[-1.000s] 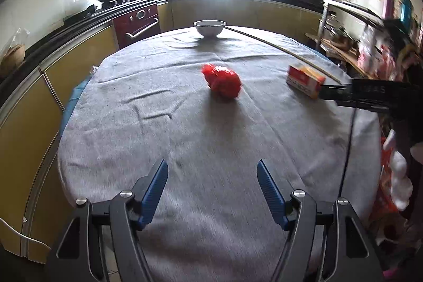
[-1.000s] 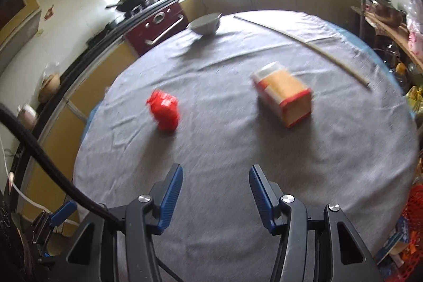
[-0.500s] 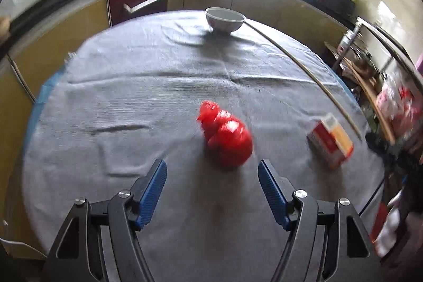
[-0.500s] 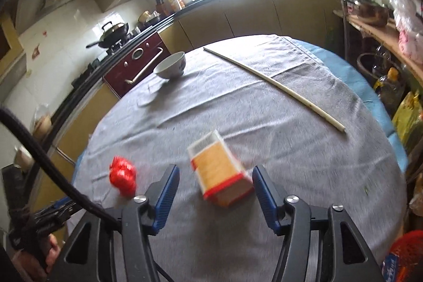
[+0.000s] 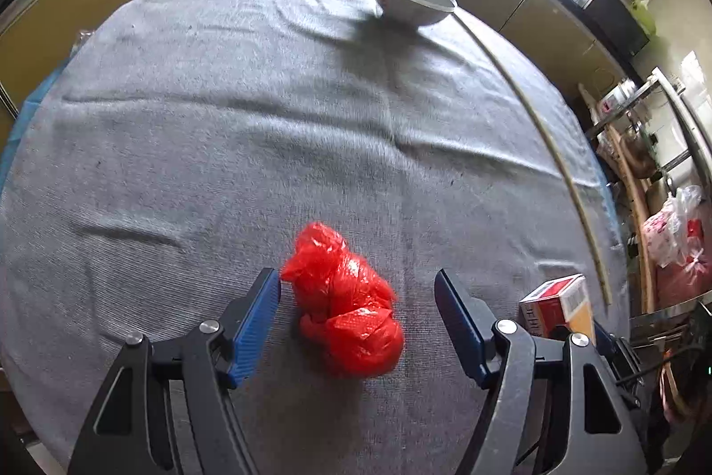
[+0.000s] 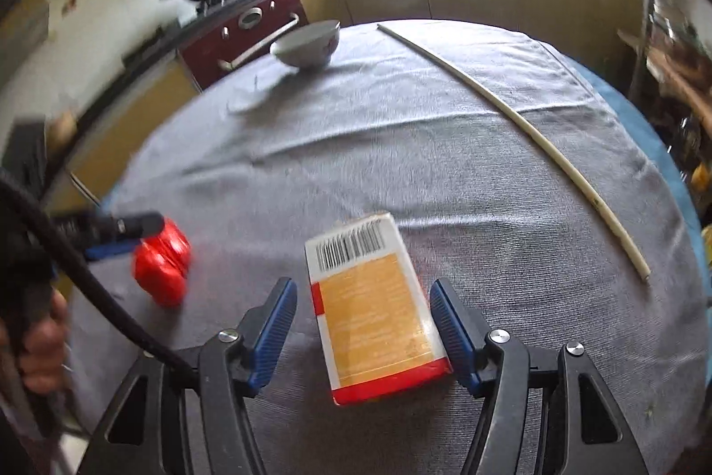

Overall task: Collect trash
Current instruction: 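Grasp the red plastic bag with the left tool while the right tool grasps the red-and-white box, then lift the bag and box and carry both toward the red basket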

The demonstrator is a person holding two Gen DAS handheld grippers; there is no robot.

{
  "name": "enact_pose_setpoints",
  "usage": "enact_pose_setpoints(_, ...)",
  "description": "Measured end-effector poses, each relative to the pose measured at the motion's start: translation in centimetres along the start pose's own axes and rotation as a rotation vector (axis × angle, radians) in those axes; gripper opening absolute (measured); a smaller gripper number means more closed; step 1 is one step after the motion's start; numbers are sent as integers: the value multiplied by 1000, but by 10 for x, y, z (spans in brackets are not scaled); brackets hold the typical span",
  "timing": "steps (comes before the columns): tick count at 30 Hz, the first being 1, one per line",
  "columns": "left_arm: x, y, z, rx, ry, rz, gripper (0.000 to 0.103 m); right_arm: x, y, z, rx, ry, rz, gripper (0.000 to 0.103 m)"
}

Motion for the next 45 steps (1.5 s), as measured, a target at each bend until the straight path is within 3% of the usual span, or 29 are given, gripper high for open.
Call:
enact_pose_setpoints(3, -3, -10, -7, 20, -28, 27, 67, -1, -1, -7, -42, 32, -33, 65)
enact_pose_setpoints(4, -2, -11, -8, 23, -31, 26, 50, -2, 0, -9, -55, 29, -28, 59)
enact_pose_setpoints(8, 0, -8, -15, 13, -45, 8, 45, -4, 9, -15, -53, 13, 2, 55)
enact_pose_setpoints(16, -4, 29, -39, -30, -113, 20, 44, 2, 57, -39, -77, -84, 145, 54)
enact_pose_setpoints(22, -26, 72, -75, -77, -223, 34, 44, 4, 92, -68, -110, -108, 175, 54)
enact_pose_setpoints(31, -61, 124, -132, -165, -383, 121, 44, -6, 141, -100, -155, -128, 174, 54)
enact_pose_setpoints(45, -122, 170, -171, -303, -548, 217, 44, -54, 197, -150, -186, -211, 155, 54)
Point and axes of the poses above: each gripper's, at about its wrist camera, not at the fingertips, and y roughly against the way its jaws point, x to its left, z to its top, the point moved 4 cm from there along -y, roughly the way its jaws point, and after that the axes turned 14 degrees about -y, right-handed, at the moved point
